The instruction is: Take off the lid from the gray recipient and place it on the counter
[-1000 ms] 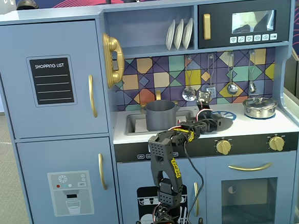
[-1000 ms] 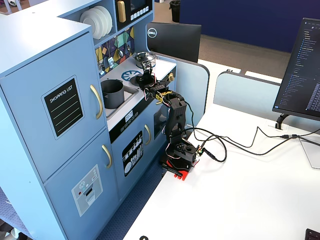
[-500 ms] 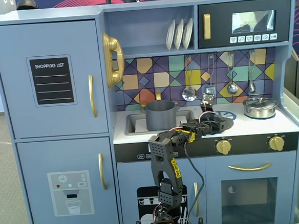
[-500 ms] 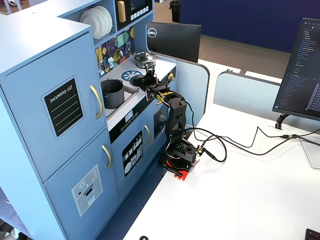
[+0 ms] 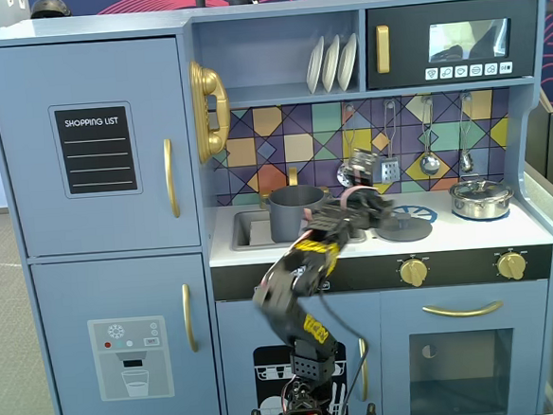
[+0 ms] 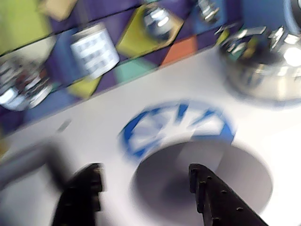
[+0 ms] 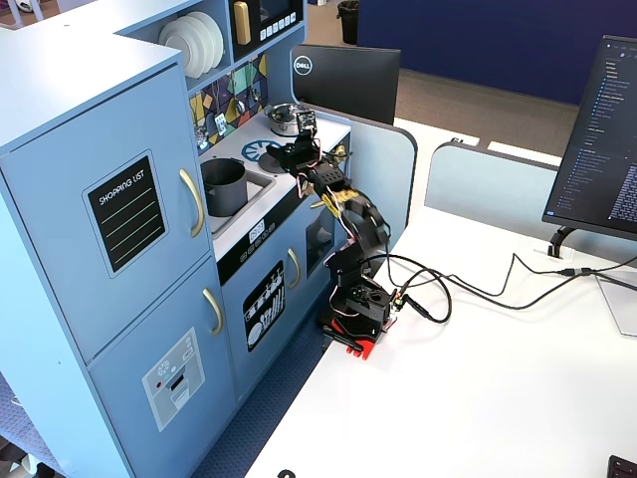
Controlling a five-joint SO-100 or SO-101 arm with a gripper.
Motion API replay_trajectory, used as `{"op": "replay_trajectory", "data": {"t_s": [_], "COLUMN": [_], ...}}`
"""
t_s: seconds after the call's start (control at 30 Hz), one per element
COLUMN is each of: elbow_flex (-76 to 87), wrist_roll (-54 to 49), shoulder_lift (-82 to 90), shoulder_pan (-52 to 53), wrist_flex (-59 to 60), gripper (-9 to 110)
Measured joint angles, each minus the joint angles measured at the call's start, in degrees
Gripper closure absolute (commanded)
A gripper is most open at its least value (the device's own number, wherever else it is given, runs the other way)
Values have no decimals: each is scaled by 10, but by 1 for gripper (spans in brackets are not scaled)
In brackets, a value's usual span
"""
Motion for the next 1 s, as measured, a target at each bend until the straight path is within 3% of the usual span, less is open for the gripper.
{"op": "replay_trajectory", "data": {"t_s": [0.2, 0.33, 0.47, 0.8, 1.0], "elbow_flex": [54, 134, 266, 555, 574], "wrist_roll": [15, -4, -15, 31, 50], "shoulder_lift": [267, 367, 437, 492, 493], "shoulder_pan": [-120, -196, -239, -315, -330], "wrist_flex": [400, 541, 546, 379, 448], "gripper": [101, 102, 102, 102, 102]}}
